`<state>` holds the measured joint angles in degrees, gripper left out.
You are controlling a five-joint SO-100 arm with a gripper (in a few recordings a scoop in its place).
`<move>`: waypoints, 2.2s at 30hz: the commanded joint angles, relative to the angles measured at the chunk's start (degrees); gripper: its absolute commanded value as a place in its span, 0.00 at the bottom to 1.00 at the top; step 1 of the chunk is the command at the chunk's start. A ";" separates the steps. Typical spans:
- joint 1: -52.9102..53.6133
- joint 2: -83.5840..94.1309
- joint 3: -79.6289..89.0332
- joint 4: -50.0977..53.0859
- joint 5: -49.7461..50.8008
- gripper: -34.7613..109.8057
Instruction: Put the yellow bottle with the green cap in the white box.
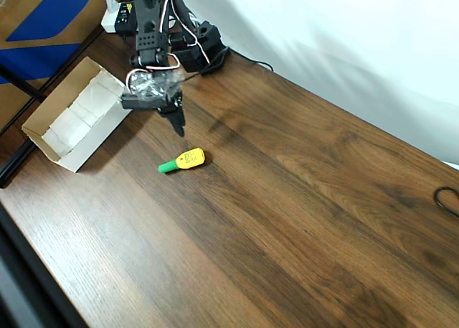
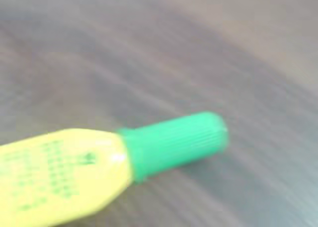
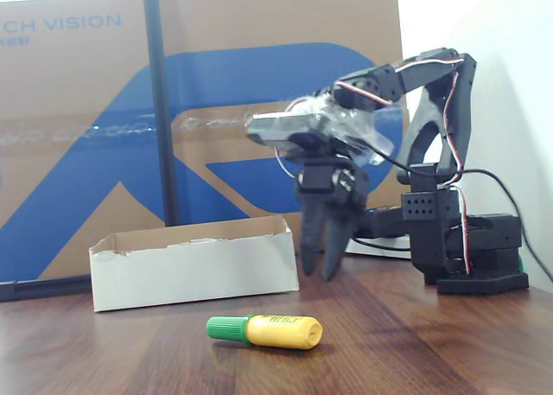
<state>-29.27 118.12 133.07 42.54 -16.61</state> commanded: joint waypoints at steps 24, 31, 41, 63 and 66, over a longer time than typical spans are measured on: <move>8.26 -11.43 -14.41 -9.32 5.36 0.44; 0.44 -18.02 -15.82 -5.45 1.49 0.44; -2.81 -18.81 -14.77 -1.76 1.05 0.44; 2.90 -31.46 -30.06 4.57 3.87 0.44; 3.60 -34.45 -31.46 4.57 4.04 0.44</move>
<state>-26.02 82.88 105.73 46.93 -12.13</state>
